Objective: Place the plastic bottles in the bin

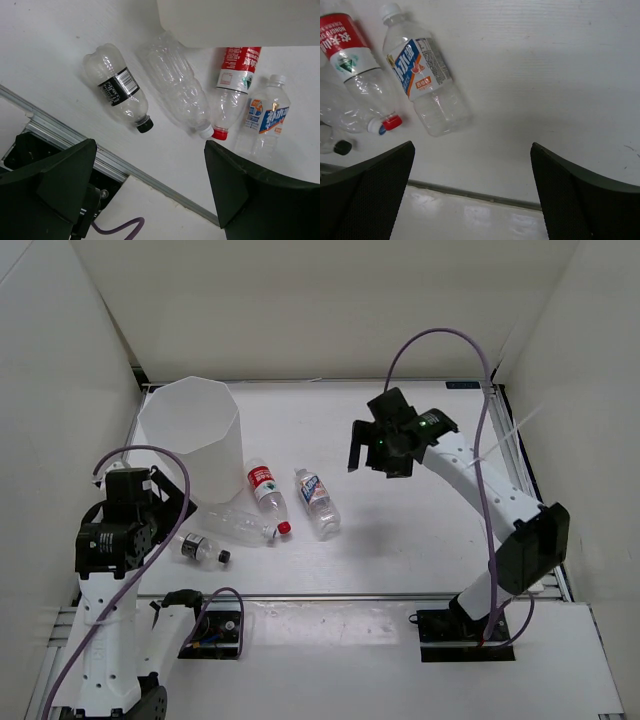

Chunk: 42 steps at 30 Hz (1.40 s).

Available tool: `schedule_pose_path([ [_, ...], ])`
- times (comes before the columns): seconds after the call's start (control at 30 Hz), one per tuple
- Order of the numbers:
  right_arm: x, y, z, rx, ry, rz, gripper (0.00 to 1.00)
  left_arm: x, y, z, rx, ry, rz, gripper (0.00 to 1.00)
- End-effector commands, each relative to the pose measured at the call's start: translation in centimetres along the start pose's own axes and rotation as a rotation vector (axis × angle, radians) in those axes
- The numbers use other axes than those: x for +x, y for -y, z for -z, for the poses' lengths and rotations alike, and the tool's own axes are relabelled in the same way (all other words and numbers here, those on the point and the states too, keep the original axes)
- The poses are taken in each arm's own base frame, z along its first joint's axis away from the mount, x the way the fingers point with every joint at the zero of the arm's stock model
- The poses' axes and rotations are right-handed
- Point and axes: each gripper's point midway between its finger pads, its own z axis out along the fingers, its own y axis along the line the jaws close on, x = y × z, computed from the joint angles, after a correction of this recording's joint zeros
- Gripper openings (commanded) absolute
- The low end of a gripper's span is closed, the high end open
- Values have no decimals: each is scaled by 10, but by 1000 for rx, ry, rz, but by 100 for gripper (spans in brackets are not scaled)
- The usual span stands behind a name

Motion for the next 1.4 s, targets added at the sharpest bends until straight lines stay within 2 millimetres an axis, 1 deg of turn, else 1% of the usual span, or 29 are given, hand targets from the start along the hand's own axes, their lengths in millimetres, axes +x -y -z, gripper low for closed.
schedule_pose_path([
  [0.0,-4,-16,8,-45,10,80,100,-4,-8,2,-33,43,17,100],
  [0.07,6,-16,-20,-14,-94,115,100,-5,-10,1,-40,49,17,100],
  [0.1,5,-17,-20,12,-132,116,100,-5,-10,3,-34,56,19,100],
  [0.13,12,-11,-44,82,-208,121,100,-5,-10,3,-34,56,19,100],
  [0.17,15,-12,-49,115,-242,126,100,-5,-10,3,-34,56,19,100],
  [0.2,22,-8,-50,164,-287,142,100,-3,-11,1,-40,49,17,100],
  [0.23,15,-9,-61,202,-274,179,100,-2,-9,1,-30,41,17,100],
  [0.27,24,-14,-65,198,-293,230,100,2,-10,0,-28,35,9,100],
  [0.3,19,-24,-74,166,-261,264,100,6,-10,-2,-23,19,7,100],
  [0.33,21,-21,-83,167,-269,287,100,9,-12,-5,-32,8,4,100],
  [0.37,17,-21,-85,173,-246,289,100,10,-10,-5,-24,1,4,100],
  [0.4,20,-21,-98,178,-252,290,100,12,-11,-7,-22,3,5,100],
  [0.47,22,-19,-109,179,-271,267,100,15,-13,-9,-31,-8,2,100],
  [0.5,22,-15,-120,182,-287,253,100,17,-14,-12,-38,-15,0,100],
  [0.53,21,-10,-124,192,-294,242,100,17,-14,-12,-38,-16,0,100],
  [0.57,22,-14,-130,176,-296,230,100,16,-16,-12,-45,-10,0,100],
  [0.63,19,-19,-143,133,-292,226,100,22,-17,-14,-45,-21,-11,100],
  [0.67,19,-28,-144,88,-293,219,100,22,-17,-14,-45,-21,-11,100],
  [0.73,22,-40,-157,10,-302,240,100,24,-18,-18,-58,-31,-24,100],
  [0.8,24,-54,-161,-64,-312,232,100,22,-20,-18,-67,-19,-39,100],
  [0.87,23,-63,-162,-90,-298,229,100,22,-20,-19,-76,-20,-58,100],
  [0.93,15,-76,-154,-129,-246,232,100,25,-21,-19,-76,-29,-68,100],
  [1.0,20,-85,-151,-151,-231,252,100,26,-22,-18,-82,-36,-71,100],
  [1.03,17,-90,-151,-173,-217,252,100,29,-23,-20,-83,-46,-80,100],
  [1.07,22,-94,-148,-189,-226,270,100,30,-23,-20,-83,-46,-80,100],
  [1.13,25,-98,-151,-215,-240,278,100,31,-24,-20,-81,-44,-80,100],
  [1.23,41,-103,-161,-221,-278,306,100,32,-27,-18,-85,-36,-96,100],
  [1.27,46,-108,-159,-238,-290,313,100,30,-29,-18,-91,-30,-97,100],
  [1.37,48,-110,-160,-210,-274,320,100,31,-28,-17,-79,-26,-102,100],
])
